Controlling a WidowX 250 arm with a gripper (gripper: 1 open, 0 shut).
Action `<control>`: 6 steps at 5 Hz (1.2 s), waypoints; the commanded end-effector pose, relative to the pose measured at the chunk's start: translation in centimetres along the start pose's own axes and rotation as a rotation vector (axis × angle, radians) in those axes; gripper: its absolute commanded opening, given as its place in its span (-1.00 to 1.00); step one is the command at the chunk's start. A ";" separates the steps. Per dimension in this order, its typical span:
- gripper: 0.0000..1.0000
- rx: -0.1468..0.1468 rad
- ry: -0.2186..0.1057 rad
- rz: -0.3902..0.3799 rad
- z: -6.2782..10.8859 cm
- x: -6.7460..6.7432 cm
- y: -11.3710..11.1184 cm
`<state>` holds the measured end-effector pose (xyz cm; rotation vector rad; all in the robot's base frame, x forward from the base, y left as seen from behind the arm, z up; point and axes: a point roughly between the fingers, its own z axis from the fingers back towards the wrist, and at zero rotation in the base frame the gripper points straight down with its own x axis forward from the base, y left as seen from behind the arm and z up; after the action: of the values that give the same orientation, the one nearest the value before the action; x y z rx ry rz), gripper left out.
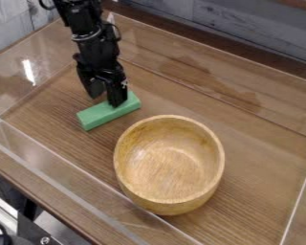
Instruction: Put the green block in the brown bowl
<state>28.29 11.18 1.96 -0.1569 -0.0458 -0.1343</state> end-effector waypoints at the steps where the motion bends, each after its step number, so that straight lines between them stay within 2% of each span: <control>1: 1.00 -0.017 0.034 0.008 -1.1 0.0 -0.6; 6: 1.00 -0.046 0.074 0.048 -1.2 0.2 -1.9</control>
<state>28.32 10.27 1.90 -0.1900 0.0035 -0.0696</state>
